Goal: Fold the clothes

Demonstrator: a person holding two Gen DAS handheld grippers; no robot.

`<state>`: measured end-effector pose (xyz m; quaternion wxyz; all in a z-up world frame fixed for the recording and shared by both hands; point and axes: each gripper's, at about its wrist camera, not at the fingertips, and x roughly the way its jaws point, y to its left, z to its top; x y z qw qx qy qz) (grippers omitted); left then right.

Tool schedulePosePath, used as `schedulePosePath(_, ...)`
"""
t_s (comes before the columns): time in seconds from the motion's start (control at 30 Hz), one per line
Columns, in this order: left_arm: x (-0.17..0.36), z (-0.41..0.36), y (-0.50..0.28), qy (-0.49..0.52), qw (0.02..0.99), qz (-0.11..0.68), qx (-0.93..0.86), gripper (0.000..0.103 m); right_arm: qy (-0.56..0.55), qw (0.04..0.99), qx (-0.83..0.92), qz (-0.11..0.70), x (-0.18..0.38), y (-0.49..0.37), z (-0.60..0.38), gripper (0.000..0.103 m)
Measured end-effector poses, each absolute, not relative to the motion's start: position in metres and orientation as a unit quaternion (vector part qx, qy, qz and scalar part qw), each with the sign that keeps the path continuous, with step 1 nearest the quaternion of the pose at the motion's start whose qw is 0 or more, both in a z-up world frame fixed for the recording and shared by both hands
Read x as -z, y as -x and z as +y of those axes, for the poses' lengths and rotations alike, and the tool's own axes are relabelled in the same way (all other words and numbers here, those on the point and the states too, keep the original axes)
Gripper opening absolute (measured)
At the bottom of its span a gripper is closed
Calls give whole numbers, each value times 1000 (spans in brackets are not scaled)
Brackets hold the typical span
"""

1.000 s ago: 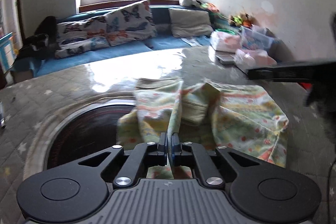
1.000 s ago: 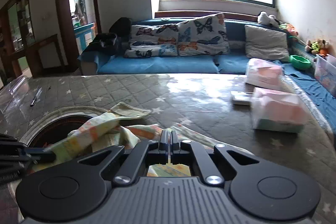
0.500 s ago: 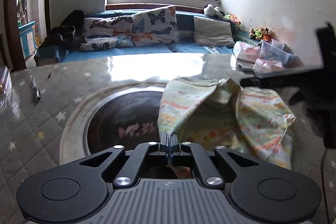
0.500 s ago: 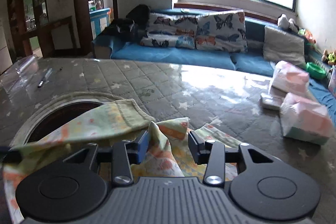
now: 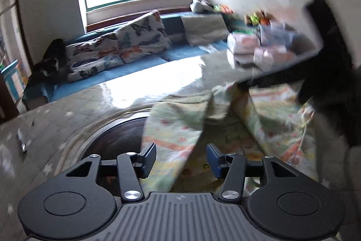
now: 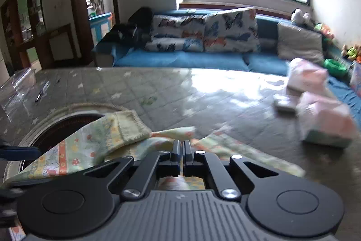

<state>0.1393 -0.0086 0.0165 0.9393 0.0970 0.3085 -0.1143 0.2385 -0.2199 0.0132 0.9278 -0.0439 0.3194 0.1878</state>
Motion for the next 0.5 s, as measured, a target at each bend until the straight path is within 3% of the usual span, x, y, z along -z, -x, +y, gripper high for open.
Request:
schedulePosePath(0.1, -3, -20, -156, -131, 933, 318, 106, 48, 43, 940, -167, 295, -33, -222, -246, 0)
schedulePosePath(0.23, 5, -15, -169, -130, 932, 326, 92, 14, 48, 952, -131, 273, -54, -198, -281, 0)
schedulePosePath(0.33, 0, -1, -167, -99, 938, 321, 85, 4, 46, 953, -124, 274, -57, -187, -295, 1)
schedulePosePath(0.5, -21, 29, -153, -38, 951, 301, 54, 2, 40, 948, -133, 287, -53, -178, -301, 7)
